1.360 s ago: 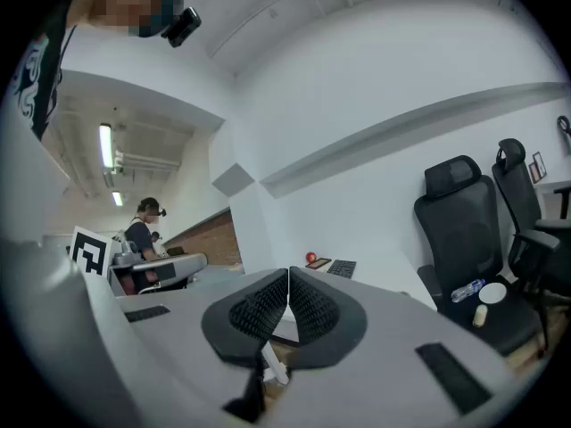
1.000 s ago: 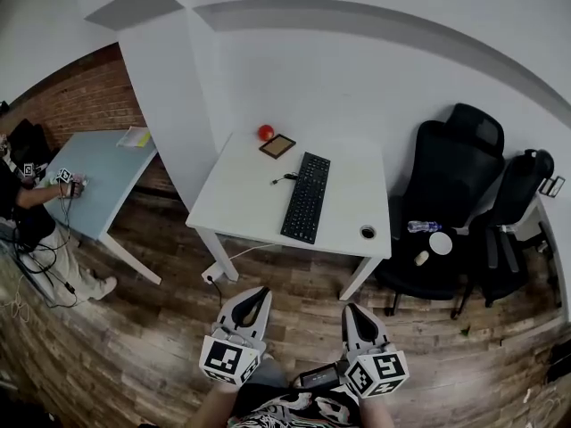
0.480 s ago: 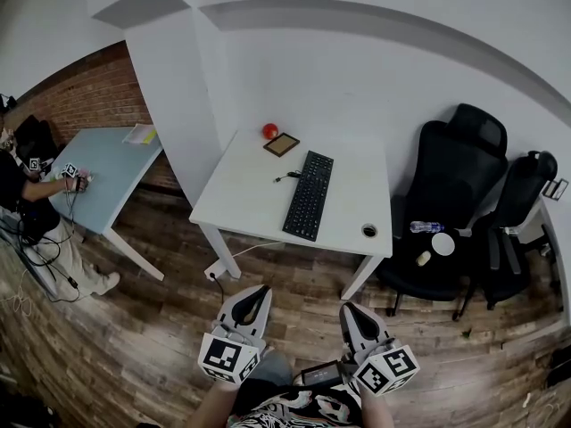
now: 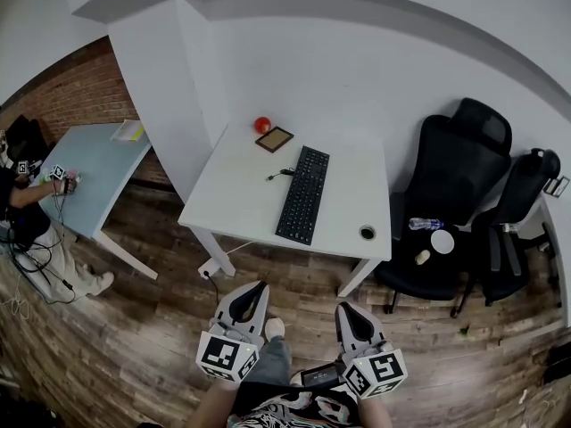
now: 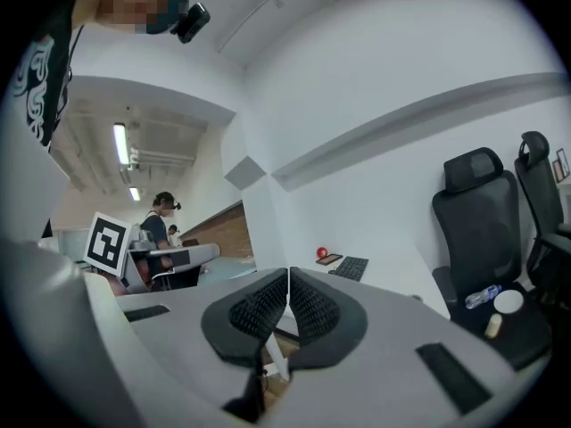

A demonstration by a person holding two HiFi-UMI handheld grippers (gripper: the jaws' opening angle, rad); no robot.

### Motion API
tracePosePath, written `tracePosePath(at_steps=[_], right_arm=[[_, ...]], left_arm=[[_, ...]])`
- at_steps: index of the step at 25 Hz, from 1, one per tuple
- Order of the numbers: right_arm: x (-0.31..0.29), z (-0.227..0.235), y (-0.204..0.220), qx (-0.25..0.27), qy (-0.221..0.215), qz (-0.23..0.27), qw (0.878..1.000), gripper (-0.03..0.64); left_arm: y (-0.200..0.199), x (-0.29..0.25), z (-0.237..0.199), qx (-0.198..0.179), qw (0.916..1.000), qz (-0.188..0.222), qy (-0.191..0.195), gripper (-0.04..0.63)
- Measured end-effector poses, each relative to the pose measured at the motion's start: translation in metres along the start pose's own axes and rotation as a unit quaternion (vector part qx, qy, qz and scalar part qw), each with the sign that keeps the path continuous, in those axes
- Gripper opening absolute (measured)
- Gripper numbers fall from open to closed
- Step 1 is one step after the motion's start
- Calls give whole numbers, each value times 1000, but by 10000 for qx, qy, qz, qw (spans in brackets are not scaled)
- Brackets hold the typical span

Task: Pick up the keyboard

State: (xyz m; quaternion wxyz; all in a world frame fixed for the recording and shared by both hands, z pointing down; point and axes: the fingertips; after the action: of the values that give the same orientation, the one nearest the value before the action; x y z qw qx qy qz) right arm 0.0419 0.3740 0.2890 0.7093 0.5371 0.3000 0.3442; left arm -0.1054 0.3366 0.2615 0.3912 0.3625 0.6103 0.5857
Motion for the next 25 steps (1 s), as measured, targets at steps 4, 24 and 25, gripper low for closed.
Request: tracePosePath(at_steps=[4,24,25], right_arm=[[-22,29,-18,160,257,255,9992,31],[-208,151,-36,-776,561,282,9950,32],[-213,155,-35,-758,581,241,9951,32]], left_arm=[[0,-38,-17,44,10000,-2,13,21],[-10,-250,-129,4,9989,-159,437,21],[-9,-258,-132,22,9988,-174,453,21]])
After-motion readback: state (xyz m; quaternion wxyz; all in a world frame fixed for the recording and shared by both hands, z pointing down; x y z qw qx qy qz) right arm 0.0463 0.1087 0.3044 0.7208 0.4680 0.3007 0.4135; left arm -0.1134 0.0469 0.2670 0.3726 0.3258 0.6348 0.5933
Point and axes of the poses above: the fingertips, and each gripper's own axes: x backward along the fingers, z to its right, y out of its underside, and after that the axes turned 8 degrees about -y, right-handed
